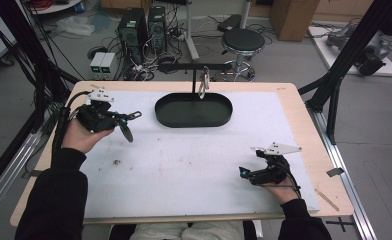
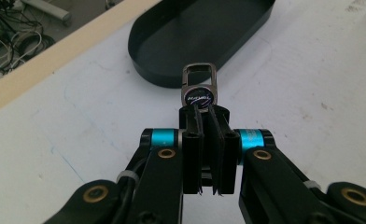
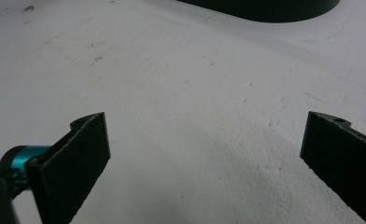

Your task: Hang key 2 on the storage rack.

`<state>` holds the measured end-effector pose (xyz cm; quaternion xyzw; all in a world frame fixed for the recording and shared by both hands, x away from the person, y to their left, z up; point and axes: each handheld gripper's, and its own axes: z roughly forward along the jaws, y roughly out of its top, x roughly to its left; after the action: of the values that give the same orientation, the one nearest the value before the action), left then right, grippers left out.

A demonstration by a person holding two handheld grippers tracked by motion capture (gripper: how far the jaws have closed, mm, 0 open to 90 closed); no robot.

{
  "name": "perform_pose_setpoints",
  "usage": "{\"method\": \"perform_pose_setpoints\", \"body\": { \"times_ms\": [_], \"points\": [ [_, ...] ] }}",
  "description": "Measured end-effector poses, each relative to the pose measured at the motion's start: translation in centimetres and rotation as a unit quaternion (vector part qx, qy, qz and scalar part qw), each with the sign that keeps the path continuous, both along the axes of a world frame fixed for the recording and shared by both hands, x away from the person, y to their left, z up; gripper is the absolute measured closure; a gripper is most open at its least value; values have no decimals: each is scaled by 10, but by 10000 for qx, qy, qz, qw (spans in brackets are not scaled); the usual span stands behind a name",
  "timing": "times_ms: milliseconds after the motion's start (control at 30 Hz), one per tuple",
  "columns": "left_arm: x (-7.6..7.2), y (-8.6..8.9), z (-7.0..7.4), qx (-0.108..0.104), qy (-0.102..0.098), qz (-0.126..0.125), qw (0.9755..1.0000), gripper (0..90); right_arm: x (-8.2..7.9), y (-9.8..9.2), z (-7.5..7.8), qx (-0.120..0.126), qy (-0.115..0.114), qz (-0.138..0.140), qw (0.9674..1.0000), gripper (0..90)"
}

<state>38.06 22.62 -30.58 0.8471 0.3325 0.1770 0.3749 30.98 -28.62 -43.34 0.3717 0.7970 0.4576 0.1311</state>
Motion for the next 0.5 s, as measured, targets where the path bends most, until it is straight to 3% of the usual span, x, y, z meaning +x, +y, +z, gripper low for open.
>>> {"method": "perform_pose_setpoints", "body": {
  "times_ms": [333, 500],
  "points": [
    [17, -13, 12, -109, -255, 31, 9996, 843, -1, -3, 0, -1, 10, -68, 10000, 7],
    [23, -19, 11, -142, -424, 64, 9990, 844, -1, -4, 0, -7, -18, -87, 10000, 7]
  ]
}}
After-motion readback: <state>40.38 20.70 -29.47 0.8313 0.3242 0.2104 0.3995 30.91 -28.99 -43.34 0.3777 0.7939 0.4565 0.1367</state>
